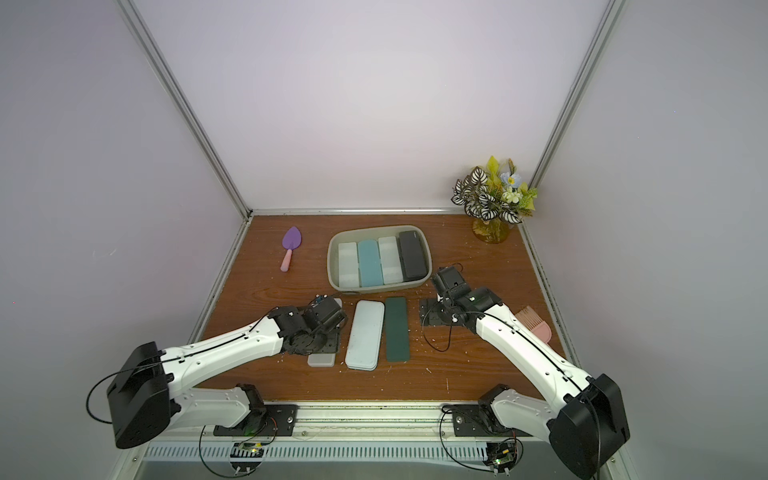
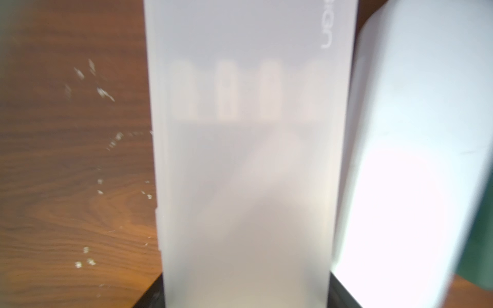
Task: Put the pencil case into the storage box
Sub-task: Pick up the pencil case from the center of the board, then place the pencil case at the storage box.
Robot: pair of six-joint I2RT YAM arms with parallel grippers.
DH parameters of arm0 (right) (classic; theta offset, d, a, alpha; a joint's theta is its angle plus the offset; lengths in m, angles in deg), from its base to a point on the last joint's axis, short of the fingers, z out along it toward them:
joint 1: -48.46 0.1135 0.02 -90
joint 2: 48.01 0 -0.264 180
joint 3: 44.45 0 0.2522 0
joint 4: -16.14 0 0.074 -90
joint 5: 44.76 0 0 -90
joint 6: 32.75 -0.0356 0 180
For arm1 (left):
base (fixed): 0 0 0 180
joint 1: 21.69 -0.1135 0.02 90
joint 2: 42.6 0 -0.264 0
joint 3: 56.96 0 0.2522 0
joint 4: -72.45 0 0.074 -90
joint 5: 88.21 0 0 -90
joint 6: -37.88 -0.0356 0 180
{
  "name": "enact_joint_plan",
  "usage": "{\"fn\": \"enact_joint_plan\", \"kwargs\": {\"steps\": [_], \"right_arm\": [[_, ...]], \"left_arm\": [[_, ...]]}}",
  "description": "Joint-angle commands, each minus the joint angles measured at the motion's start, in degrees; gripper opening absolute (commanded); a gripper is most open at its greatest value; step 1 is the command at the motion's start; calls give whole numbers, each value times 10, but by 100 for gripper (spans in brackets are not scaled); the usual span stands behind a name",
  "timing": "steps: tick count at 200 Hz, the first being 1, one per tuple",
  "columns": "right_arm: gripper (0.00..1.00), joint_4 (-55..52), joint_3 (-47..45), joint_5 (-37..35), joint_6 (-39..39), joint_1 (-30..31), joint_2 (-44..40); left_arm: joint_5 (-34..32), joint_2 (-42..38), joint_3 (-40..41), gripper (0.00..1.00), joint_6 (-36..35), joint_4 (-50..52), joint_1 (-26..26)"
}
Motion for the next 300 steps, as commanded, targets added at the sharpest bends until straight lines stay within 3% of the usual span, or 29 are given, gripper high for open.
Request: {"fn": "enact_joint_plan", "kwargs": {"steps": [1,40,90,131,205,300], "right_arm": [[93,1,28,4,6,3,-7],[93,7,27,5,11,3,-4],[93,14,26,5,20,2,-4],[94,15,30,3,23,2,-14],[94,20,24,4,31,2,-1],[94,24,10,4,23,2,3]], "left_arm": [[-41,-17,-69,67,-27,68,-13],[-59,48,-215,67,-99,79,-73],[-83,263,-467,68,-169,78,-108],[-85,395,-596,68,-193,78,-142],[-73,505,-640,68,-201,76,-180],[-40,545,-622,69,-209,43,-220]]}}
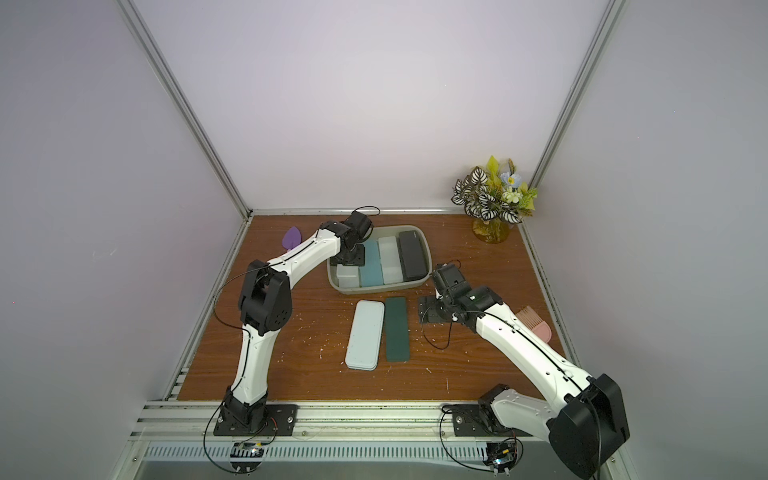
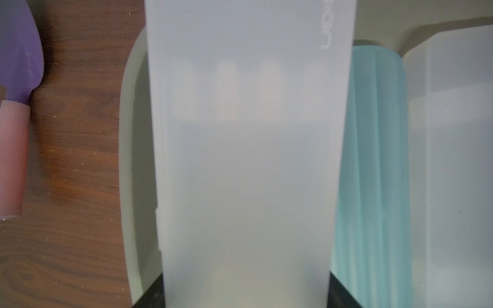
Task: Put the pencil case into the storage box
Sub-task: Place the pencil case at the storage box.
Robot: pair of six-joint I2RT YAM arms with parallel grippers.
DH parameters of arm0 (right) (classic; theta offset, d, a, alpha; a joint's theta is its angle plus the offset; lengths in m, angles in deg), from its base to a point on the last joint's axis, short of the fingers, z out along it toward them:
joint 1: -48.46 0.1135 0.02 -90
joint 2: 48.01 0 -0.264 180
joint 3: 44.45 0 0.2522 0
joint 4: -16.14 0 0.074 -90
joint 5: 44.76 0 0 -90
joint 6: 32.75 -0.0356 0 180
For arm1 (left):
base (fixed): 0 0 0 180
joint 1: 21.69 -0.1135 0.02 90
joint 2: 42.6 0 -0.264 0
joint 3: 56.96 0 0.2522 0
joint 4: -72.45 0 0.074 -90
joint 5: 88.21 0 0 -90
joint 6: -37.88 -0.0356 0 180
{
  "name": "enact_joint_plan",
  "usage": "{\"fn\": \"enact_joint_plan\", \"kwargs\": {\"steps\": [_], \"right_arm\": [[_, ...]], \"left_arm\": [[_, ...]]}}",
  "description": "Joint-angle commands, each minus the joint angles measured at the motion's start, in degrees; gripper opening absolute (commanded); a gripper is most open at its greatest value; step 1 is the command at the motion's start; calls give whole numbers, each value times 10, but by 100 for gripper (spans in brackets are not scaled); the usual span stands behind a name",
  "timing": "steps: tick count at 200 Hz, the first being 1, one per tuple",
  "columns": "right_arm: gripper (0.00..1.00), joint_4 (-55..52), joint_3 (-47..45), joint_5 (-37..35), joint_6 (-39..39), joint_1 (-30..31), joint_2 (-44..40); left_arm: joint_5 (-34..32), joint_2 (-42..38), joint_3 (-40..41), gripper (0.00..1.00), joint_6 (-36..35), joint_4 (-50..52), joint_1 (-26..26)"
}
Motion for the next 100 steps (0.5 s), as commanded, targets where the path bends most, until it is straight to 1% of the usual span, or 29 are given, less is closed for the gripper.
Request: {"fn": "enact_joint_plan", "kwargs": {"steps": [1,46,100], "right_arm": [[94,7,3,3,-2,2,1],[94,7,4,7,-3,2,2],[94,6,2,14,-8,2,-2]], "left_arm": [[11,5,1,69,-10,-15,-12],[16,12,12,75,-13,-23,-15],[20,2,25,79,-13,-26,-15]]}}
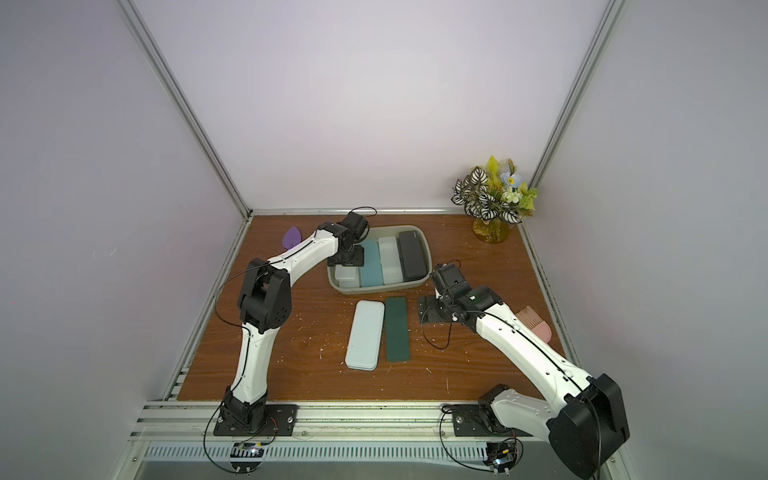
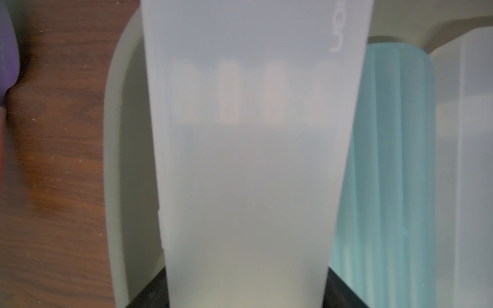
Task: Put the pencil case into the storage box
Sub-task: Place the pencil case at the storage box.
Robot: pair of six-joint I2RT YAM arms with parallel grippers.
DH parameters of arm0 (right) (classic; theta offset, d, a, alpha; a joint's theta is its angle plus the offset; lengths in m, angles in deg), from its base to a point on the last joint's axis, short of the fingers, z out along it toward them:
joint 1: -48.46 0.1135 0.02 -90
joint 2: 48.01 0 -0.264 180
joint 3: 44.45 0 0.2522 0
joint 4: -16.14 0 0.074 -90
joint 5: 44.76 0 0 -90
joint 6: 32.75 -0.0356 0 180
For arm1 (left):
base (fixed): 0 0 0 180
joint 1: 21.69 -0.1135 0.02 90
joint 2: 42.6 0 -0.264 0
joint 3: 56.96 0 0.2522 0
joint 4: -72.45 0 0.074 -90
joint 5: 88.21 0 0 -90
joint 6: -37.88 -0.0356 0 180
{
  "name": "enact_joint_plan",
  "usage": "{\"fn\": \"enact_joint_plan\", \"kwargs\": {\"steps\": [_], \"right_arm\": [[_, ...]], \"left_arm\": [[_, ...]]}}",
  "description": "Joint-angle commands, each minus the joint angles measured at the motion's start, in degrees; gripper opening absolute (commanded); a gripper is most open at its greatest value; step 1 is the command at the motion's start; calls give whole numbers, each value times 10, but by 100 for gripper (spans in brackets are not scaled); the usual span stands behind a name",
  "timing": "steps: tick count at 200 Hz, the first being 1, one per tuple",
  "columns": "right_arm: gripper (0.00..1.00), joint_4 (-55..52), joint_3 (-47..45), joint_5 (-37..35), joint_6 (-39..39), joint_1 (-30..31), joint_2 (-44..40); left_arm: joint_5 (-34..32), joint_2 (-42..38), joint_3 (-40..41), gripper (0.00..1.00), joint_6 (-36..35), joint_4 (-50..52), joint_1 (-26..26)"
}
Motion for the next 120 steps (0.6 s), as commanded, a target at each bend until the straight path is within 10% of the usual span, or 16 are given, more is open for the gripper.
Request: {"fn": "enact_joint_plan", "kwargs": {"steps": [1,81,120], "right_arm": [[94,4,3,10,-6,2,-2],[95,27,-24,21,-47,10,-2],[95,72,-36,19,-95,44,37]], "left_arm": [[4,-6,7,79,-5,2,-5],[34,-198,3,95,-15,4,8],[17,-356,146,97,10,3,9]]}}
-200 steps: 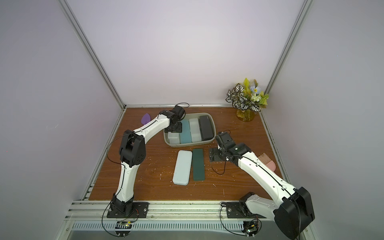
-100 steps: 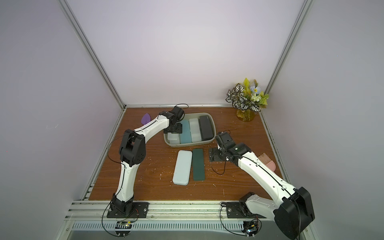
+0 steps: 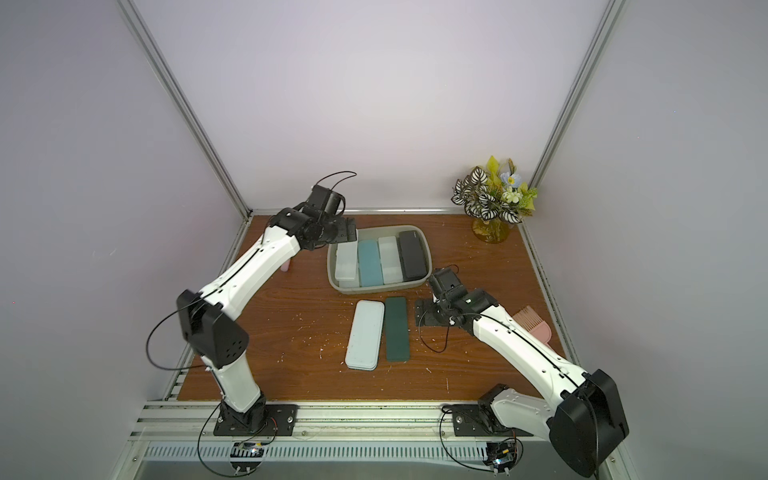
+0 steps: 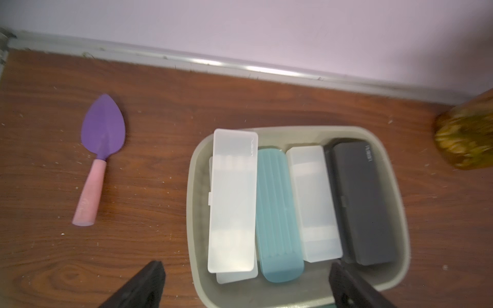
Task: Put the pencil case into the storage box
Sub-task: Place the pencil case at the storage box.
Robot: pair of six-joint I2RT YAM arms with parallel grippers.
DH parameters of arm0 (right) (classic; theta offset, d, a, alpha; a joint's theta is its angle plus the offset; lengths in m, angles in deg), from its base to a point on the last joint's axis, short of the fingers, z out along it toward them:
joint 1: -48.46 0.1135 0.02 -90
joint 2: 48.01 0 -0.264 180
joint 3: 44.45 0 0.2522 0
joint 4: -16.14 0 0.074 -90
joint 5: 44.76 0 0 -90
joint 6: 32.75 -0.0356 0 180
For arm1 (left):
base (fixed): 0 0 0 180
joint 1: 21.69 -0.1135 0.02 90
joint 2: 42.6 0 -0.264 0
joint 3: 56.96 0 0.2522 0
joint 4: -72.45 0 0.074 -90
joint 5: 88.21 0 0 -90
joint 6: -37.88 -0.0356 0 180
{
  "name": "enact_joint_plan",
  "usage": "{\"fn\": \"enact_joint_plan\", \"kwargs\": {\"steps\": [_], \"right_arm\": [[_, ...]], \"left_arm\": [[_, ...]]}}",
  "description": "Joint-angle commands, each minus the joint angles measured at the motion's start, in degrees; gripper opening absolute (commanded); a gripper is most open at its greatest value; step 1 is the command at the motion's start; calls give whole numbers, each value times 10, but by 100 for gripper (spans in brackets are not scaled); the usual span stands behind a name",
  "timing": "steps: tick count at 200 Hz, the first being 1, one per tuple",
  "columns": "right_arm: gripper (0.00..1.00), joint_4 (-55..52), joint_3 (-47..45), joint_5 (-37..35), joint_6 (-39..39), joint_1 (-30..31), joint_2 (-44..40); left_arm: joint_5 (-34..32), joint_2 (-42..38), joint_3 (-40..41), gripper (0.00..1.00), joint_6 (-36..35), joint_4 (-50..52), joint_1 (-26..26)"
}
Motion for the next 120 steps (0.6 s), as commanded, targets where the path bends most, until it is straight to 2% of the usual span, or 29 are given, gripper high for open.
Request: {"fn": "enact_joint_plan", "kwargs": {"steps": [1,40,73,95,120], "right_arm": [[95,44,-7,8,-46,20,25],[95,71,-7,-3,-81,71,71],[96,78,-7,-3,-99,101,95],[96,75,-7,-4,-102,105,92],[96,62,-2,-8,-96,105,81]], "left_arm": [[-7,-75,94,97,14,22,5],[-30,-229,272,98,35,21,5],[-33,-310,363,99,47,21,-6],[-29,-299,362,99,41,16,-10],[-29,-221,278,99,7,-8,-14]]}}
